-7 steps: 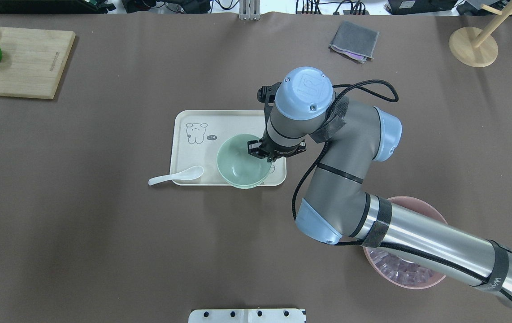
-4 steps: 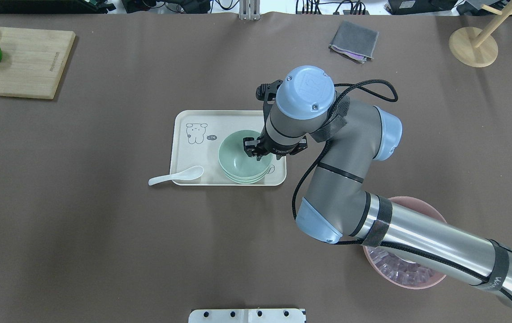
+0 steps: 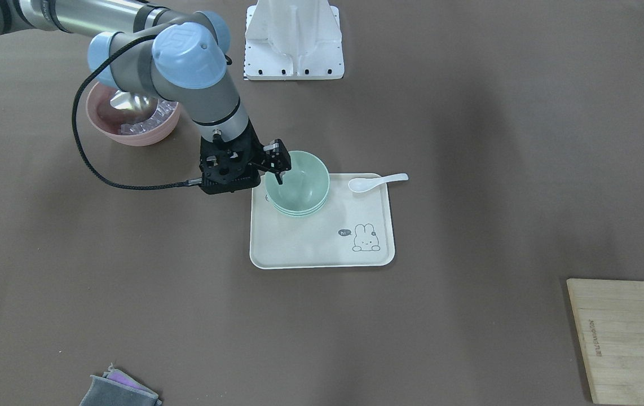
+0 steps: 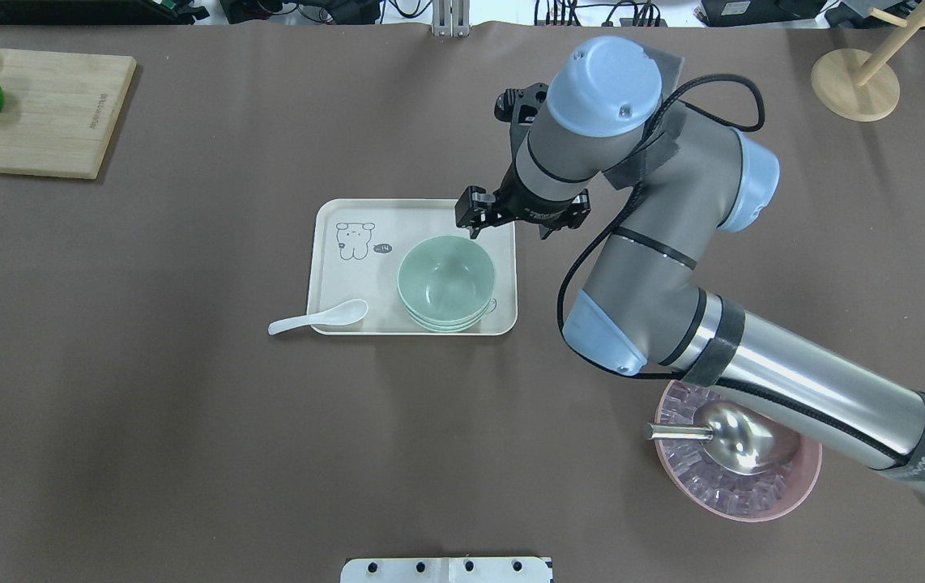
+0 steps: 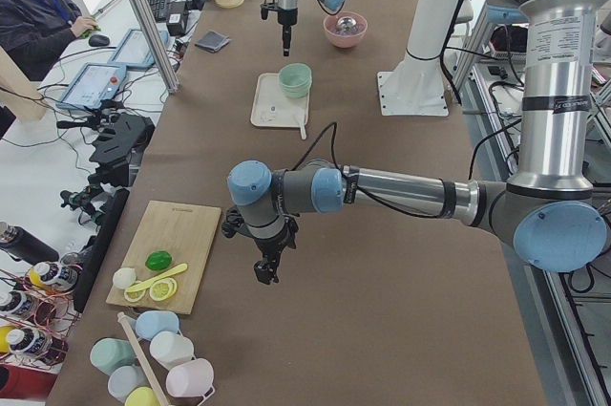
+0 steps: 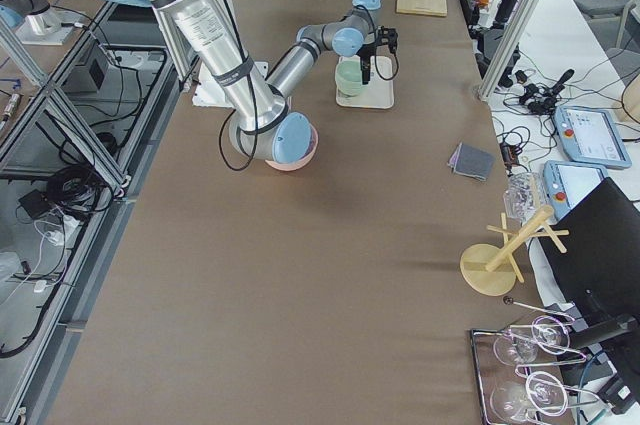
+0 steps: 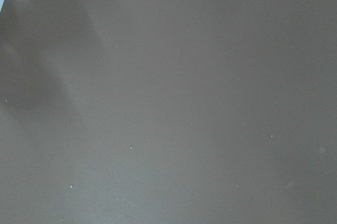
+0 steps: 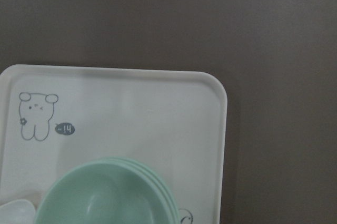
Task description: Stack green bowls together
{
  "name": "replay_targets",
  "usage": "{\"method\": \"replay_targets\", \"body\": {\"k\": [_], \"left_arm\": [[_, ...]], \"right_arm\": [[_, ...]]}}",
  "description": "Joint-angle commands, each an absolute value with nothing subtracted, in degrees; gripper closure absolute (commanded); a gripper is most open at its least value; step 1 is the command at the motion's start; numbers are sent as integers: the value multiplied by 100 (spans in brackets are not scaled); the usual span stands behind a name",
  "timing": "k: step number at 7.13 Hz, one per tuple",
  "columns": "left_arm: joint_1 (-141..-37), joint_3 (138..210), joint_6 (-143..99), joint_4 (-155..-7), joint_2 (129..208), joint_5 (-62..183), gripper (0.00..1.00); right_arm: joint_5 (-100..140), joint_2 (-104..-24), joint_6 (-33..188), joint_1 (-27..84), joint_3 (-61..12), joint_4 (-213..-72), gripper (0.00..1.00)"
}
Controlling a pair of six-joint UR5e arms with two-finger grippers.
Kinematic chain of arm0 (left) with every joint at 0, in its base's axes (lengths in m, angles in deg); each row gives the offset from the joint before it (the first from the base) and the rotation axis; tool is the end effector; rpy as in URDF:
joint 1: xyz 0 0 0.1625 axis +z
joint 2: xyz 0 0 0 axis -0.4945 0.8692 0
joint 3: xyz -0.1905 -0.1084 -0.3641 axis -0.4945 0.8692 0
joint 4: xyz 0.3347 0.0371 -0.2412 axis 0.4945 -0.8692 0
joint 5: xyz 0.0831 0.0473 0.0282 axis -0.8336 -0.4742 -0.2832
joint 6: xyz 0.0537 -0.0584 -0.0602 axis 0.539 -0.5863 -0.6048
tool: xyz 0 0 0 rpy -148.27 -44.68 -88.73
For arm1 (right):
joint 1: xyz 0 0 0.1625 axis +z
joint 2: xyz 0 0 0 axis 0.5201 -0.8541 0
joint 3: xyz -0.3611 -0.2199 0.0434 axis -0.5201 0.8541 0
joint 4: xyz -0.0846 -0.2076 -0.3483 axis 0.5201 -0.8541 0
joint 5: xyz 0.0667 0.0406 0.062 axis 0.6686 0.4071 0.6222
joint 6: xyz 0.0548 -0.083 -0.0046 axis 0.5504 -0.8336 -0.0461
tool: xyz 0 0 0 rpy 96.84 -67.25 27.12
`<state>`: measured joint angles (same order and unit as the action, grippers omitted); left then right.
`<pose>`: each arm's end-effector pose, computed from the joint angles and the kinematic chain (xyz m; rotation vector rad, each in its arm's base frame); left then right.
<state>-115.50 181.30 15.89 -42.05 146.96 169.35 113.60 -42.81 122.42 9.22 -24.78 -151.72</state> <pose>-0.0351 -0.4699 0.6310 0.0142 0.7146 0.4168 -0.4687 -0.5172 0.1899 0.1104 -0.9358 -0.0089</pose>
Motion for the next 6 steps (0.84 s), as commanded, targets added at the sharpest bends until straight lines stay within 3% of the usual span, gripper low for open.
{"method": "replay_targets", "body": {"k": [1, 2, 3, 6], "left_arm": [[-11577, 18135, 1568, -4210, 14685, 16935, 2], [-11603, 18179, 1568, -4210, 14676, 16926, 2], [-11603, 18188, 1568, -4210, 14685, 16926, 2], [-11603, 18188, 1577, -4201, 14676, 16891, 2]], "right_arm": [[11101, -4483, 11959, 1452, -2666, -15748, 0], [10192, -5050, 11897, 1254, -3408, -15812, 0], [10409, -5335, 11610, 1374, -3650, -15830, 0], [11148, -5634, 8956, 2706, -3846, -17479, 0]]}}
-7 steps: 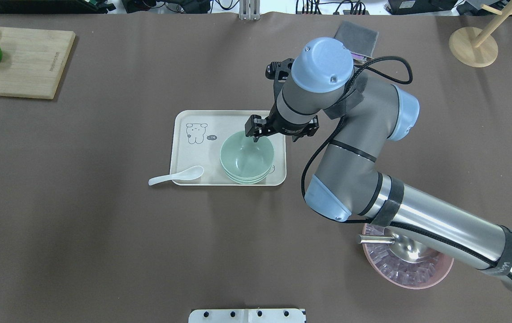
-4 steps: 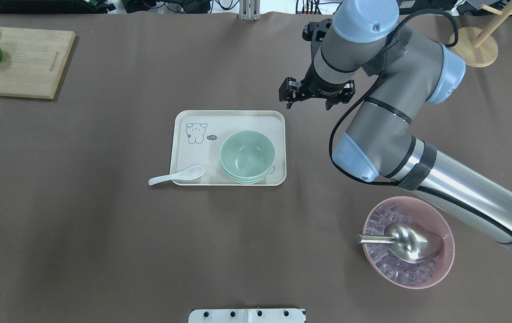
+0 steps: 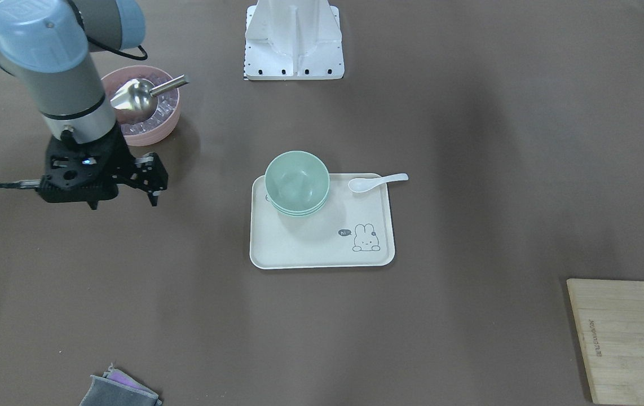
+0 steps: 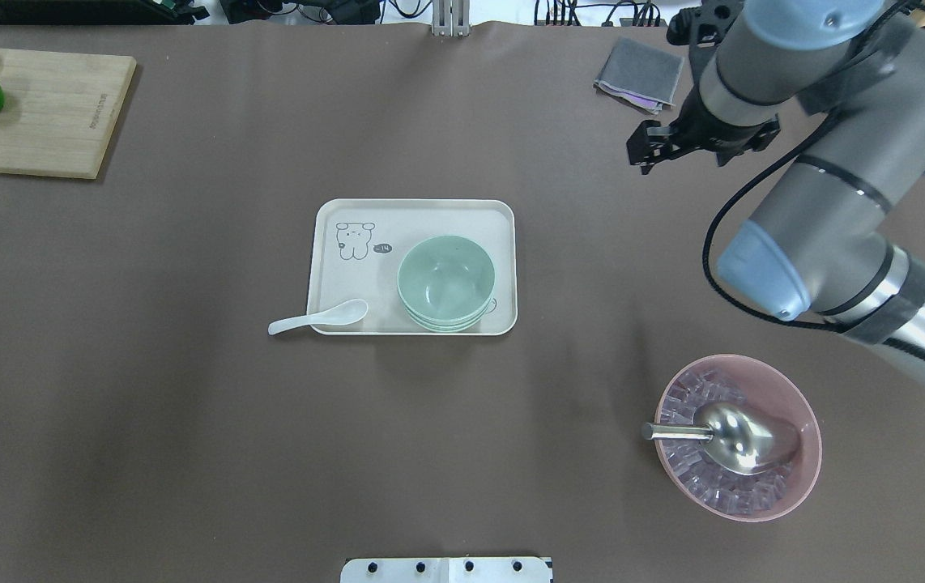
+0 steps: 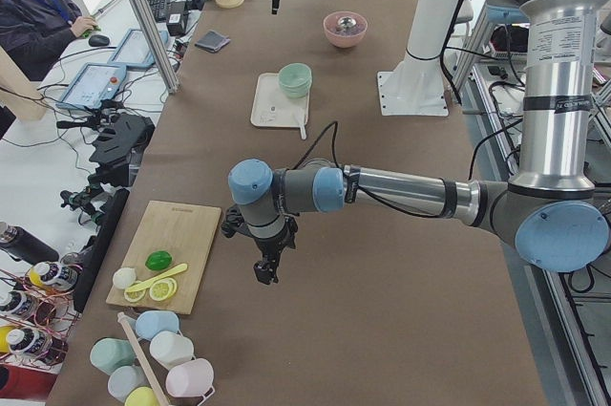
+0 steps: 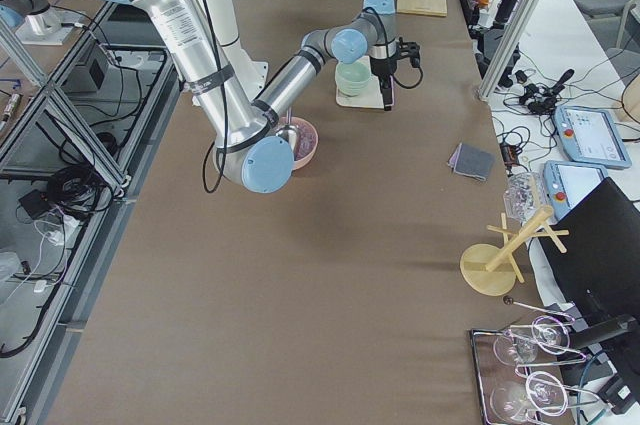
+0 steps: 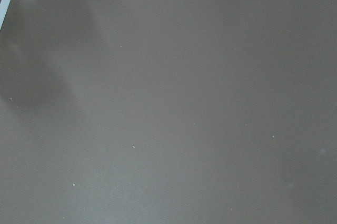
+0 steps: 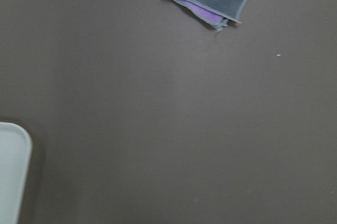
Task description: Stack green bowls together
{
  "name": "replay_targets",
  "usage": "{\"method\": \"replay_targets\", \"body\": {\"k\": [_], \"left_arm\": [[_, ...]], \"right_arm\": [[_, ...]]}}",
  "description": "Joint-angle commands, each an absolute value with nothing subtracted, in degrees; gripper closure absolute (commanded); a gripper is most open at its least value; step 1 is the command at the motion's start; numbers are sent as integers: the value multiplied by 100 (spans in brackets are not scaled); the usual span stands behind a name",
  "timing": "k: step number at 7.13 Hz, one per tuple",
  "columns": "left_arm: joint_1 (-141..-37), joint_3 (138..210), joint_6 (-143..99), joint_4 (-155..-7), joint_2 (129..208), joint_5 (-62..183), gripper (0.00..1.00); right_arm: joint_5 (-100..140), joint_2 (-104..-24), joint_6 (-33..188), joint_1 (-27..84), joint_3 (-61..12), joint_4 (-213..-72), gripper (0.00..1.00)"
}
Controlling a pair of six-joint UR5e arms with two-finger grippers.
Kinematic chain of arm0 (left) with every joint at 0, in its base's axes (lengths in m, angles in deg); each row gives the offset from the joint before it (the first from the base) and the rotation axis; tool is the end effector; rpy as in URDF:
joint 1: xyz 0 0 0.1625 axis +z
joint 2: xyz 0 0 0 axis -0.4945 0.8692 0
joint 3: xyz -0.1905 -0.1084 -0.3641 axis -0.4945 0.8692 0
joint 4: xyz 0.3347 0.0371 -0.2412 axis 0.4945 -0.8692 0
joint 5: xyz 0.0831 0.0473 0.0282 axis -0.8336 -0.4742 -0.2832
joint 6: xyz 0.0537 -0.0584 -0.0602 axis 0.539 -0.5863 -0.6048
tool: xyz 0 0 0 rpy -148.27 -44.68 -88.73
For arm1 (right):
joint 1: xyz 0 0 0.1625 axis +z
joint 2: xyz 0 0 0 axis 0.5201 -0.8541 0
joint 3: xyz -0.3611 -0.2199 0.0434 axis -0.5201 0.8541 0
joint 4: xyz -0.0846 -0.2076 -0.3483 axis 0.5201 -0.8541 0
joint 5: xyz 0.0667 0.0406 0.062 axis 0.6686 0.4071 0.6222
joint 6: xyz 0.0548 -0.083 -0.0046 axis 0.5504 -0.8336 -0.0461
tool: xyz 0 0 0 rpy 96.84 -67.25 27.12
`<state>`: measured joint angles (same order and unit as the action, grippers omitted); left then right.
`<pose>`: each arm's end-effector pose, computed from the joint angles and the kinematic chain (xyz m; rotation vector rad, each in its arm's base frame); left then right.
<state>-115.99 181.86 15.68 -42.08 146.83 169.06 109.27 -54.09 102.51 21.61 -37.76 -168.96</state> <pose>-0.0395 -0.4690 0.6276 0.0227 0.7082 0.4085 -0.2962 -0.5500 0.2692 0.1999 -0.6586 -0.0419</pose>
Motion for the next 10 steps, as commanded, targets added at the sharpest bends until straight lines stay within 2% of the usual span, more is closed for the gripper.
{"method": "replay_targets", "body": {"k": [1, 2, 5, 7, 8, 10], "left_arm": [[-11603, 18162, 1577, -4193, 14676, 16891, 2], [-11612, 18162, 1577, -4192, 14667, 16926, 2], [-11770, 18144, 1586, -4193, 14667, 16874, 2], [-11788, 18127, 1568, -4192, 14667, 16891, 2], [-11788, 18135, 1568, -4210, 14580, 16917, 2], [-11797, 18144, 1560, -4210, 14570, 16926, 2]], "right_arm": [[11602, -6202, 7517, 3311, -3811, -17456, 0], [12033, -6712, 6258, 3866, -3828, -17456, 0], [12125, -8024, 5158, 4869, -3838, -17465, 0], [12432, -8840, 5094, 5381, -3854, -17142, 0], [12529, -9279, 5138, 5505, -3811, -16452, 0], [12574, -9608, 5147, 5550, -3819, -15936, 0]]}}
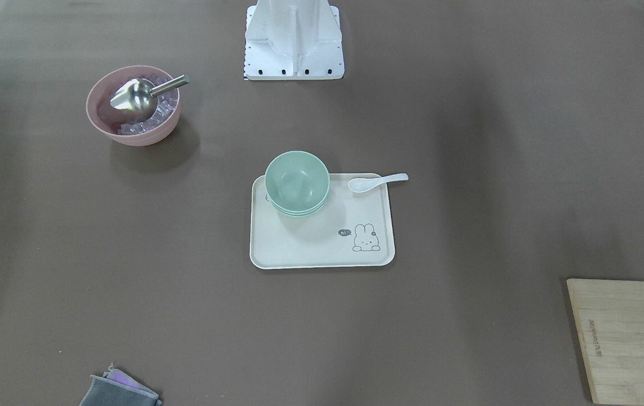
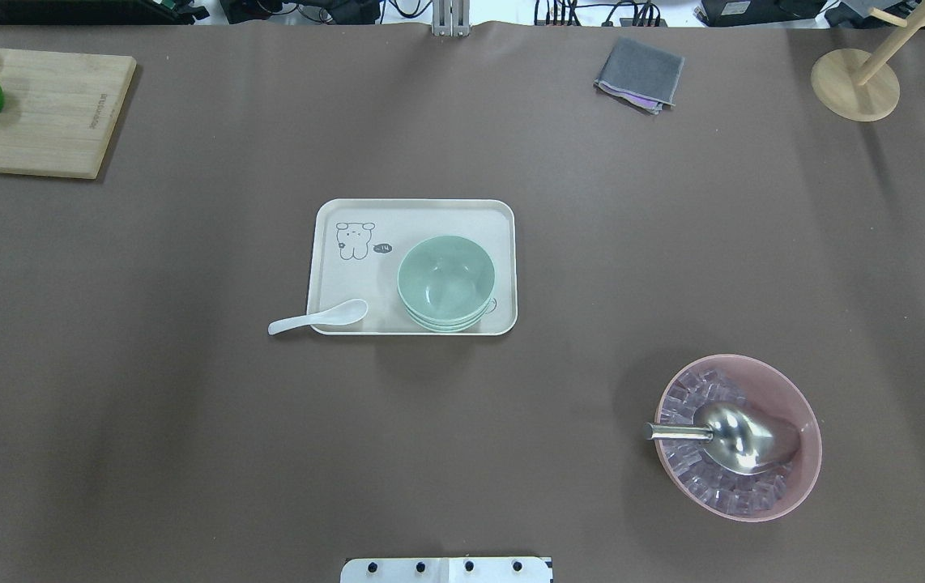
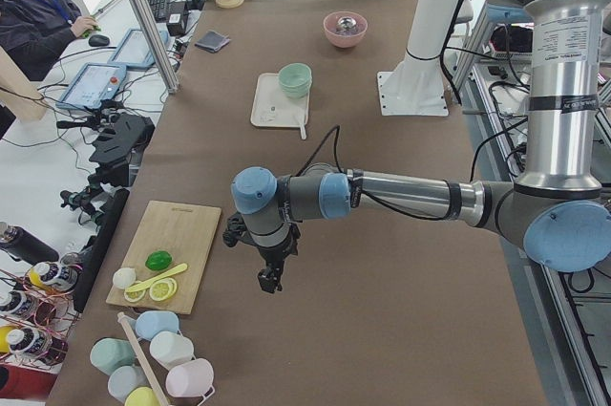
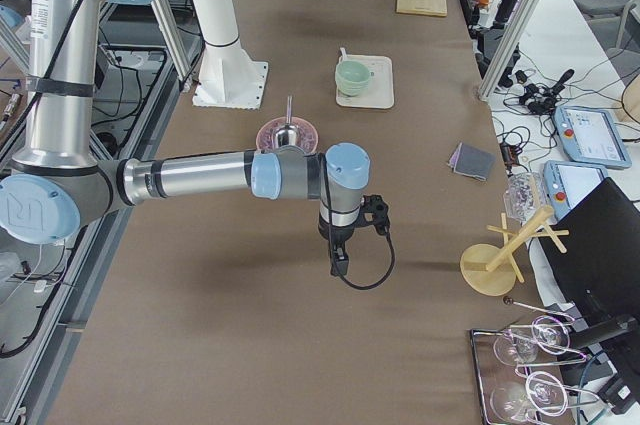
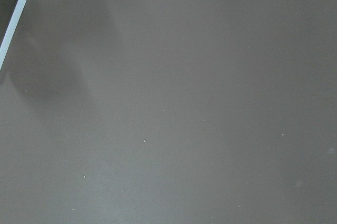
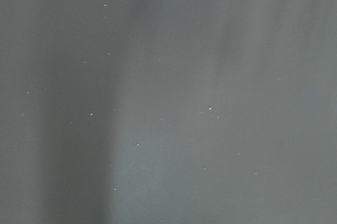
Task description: Stack green bowls together
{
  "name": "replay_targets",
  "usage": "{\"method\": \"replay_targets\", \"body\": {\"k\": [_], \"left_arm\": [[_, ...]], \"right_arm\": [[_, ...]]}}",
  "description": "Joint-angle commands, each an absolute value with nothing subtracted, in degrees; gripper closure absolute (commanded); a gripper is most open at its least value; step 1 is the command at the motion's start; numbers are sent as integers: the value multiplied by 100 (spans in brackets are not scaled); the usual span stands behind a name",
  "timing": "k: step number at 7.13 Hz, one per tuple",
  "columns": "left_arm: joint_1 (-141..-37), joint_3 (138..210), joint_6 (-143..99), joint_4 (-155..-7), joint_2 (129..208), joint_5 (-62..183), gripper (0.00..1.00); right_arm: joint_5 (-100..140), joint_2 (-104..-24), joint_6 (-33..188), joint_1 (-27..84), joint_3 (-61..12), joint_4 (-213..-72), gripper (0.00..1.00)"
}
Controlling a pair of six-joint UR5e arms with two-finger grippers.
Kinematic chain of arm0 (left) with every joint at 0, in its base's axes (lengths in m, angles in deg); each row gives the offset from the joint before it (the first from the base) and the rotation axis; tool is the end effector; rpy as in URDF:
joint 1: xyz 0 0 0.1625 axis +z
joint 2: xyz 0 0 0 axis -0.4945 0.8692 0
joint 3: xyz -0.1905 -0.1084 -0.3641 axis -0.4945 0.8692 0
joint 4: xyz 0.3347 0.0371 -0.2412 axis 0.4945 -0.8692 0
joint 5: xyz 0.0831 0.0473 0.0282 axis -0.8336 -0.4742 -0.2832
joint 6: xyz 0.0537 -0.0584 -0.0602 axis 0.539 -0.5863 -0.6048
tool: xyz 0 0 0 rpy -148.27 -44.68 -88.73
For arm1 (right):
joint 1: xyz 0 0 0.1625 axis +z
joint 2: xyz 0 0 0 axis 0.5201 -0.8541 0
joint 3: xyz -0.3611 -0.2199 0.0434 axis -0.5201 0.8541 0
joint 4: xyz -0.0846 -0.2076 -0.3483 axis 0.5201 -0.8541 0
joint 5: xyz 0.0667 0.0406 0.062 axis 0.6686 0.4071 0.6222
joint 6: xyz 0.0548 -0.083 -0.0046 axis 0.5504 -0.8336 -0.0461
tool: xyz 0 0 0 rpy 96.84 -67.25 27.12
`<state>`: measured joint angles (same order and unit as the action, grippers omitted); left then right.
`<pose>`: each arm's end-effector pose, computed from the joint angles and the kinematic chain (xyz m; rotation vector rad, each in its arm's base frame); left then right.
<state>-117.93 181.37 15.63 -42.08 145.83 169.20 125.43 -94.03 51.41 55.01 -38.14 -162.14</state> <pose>-0.0554 -0.4588 0.6396 0.0101 0.7133 0.3657 0.0443 -0.4204 0.6120 0.0434 -0.6774 -0.2271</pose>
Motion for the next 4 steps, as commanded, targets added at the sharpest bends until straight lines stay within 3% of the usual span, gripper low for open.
{"method": "replay_targets", "body": {"k": [1, 4], "left_arm": [[-11797, 18170, 1551, -4201, 14631, 16917, 2], [-11823, 18144, 1568, -4201, 14780, 16874, 2]], "right_arm": [[12582, -9609, 5138, 5585, -3811, -15944, 0], [12609, -9600, 5147, 5594, -3837, -15936, 0]]}}
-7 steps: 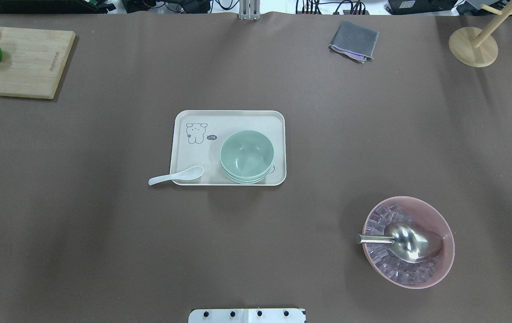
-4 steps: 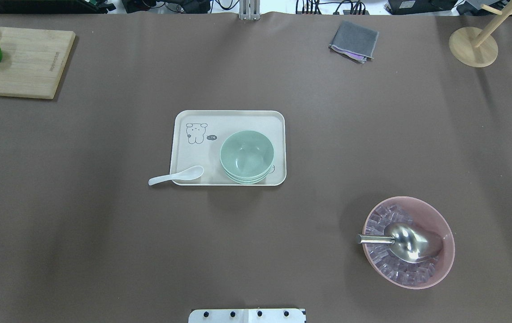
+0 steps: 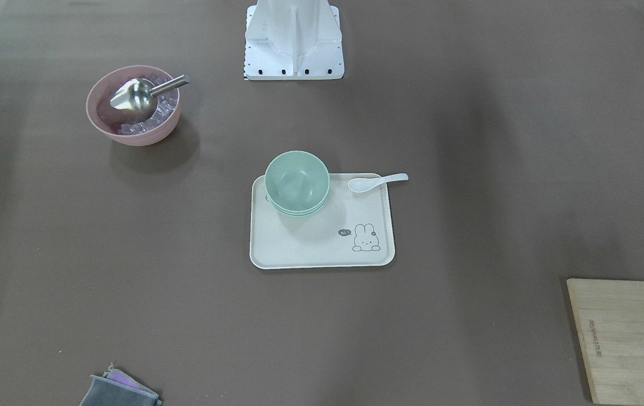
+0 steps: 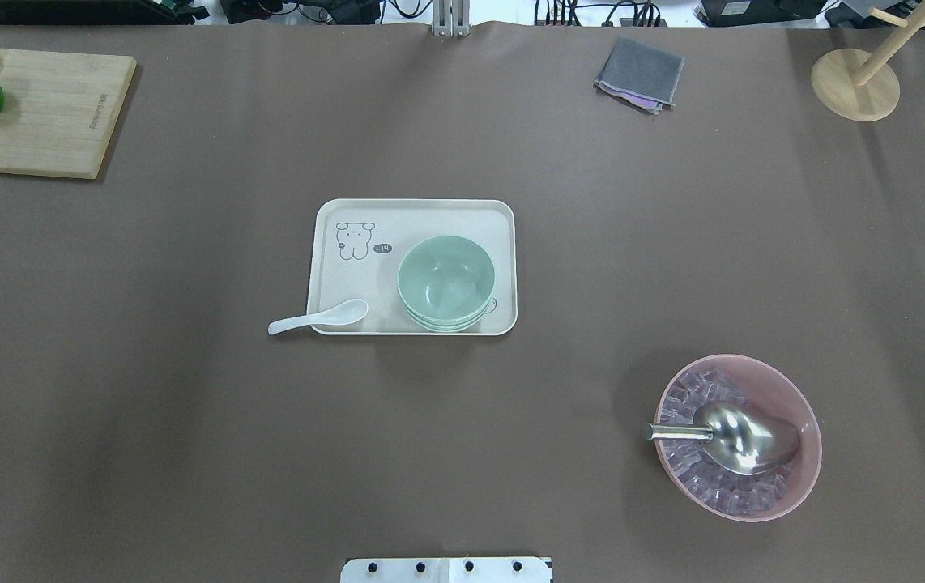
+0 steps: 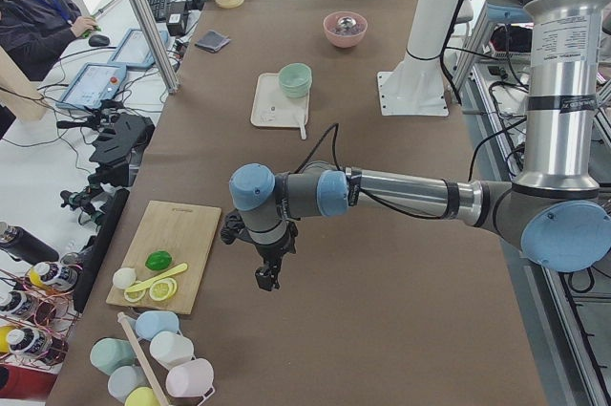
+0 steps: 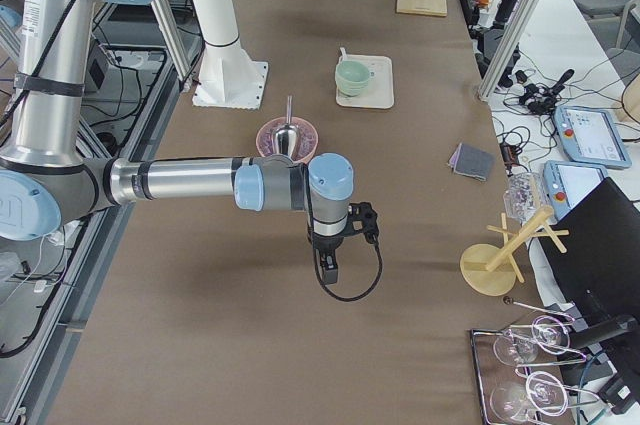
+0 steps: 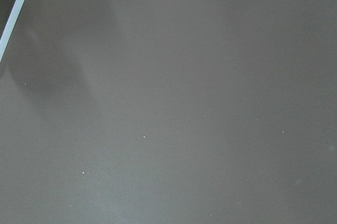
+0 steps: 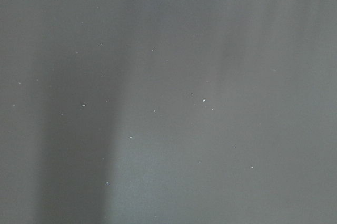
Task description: Stack green bowls together
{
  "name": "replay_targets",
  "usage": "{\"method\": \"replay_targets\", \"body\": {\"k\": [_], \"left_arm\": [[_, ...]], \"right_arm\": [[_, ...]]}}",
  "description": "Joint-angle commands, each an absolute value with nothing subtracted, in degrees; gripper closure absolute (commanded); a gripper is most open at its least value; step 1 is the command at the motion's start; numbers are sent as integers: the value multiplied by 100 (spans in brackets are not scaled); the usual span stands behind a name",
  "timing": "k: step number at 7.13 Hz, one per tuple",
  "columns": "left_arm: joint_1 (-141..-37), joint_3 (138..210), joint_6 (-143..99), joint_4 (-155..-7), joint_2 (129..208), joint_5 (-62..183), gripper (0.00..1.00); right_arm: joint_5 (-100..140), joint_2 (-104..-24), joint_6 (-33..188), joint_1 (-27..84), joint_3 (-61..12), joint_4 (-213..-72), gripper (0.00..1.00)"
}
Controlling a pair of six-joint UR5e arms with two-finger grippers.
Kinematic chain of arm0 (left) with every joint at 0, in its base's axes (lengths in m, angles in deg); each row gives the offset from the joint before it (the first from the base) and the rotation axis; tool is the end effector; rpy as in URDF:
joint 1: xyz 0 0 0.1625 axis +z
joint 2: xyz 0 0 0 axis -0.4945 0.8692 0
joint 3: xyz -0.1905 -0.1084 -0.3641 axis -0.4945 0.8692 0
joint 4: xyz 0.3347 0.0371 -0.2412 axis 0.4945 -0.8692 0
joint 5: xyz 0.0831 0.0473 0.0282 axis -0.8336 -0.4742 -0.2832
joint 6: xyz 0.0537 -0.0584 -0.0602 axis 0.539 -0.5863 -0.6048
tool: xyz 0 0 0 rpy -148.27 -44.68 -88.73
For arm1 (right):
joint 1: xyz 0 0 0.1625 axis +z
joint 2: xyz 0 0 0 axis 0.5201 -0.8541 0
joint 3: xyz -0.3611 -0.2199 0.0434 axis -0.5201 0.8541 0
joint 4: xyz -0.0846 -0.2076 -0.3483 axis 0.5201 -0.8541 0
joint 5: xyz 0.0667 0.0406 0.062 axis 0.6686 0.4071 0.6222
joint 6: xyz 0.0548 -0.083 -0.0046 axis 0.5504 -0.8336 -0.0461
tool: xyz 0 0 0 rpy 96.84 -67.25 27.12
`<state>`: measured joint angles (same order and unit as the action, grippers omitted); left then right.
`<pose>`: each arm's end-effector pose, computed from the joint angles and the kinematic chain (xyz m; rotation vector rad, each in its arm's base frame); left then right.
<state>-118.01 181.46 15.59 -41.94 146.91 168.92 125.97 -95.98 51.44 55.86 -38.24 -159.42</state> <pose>-0.0562 -0.4674 0.6307 0.0265 0.7057 0.3706 0.0503 -0.4079 0.6197 0.0634 -0.6854 -0.2173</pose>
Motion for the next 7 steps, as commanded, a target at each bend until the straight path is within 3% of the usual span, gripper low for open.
{"method": "replay_targets", "body": {"k": [1, 7], "left_arm": [[-11832, 18118, 1568, -4184, 14877, 16873, 2], [-11823, 18135, 1568, -4368, 14791, 16522, 2]], "right_arm": [[12626, -9609, 5138, 5594, -3846, -15944, 0], [12635, -9574, 5147, 5585, -3828, -15936, 0]]}}
